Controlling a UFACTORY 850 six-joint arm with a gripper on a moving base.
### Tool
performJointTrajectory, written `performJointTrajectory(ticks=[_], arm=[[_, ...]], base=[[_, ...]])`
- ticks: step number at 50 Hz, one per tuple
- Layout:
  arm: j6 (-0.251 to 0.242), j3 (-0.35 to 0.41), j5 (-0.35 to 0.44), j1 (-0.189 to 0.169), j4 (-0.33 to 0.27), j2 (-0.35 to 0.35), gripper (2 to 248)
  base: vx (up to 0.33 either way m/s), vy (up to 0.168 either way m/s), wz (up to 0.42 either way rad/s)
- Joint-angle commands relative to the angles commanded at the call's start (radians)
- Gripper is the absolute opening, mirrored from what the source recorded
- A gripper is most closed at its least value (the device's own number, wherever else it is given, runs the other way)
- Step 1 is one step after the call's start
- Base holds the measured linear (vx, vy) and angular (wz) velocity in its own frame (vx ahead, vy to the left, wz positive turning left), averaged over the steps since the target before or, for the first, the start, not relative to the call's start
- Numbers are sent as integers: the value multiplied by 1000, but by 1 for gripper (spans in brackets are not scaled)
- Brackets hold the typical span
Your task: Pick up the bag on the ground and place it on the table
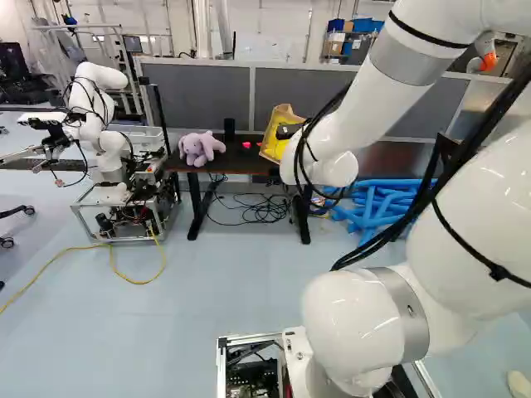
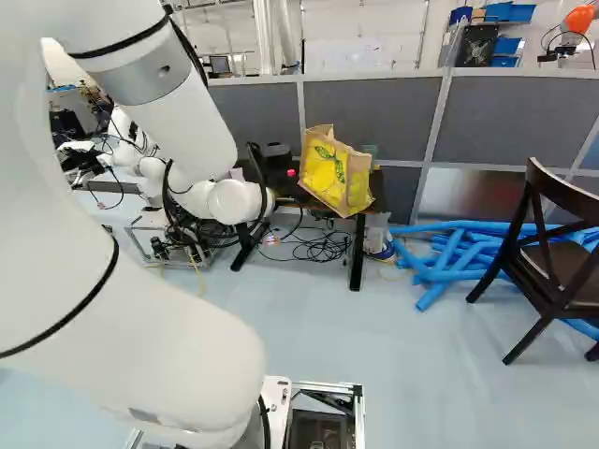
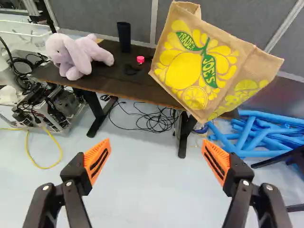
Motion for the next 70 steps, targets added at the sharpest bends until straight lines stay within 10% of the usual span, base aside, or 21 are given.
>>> performJointTrajectory(ticks=[70], arm=[[94,223,289,20,12,91,247]], base=[[0,0,0]])
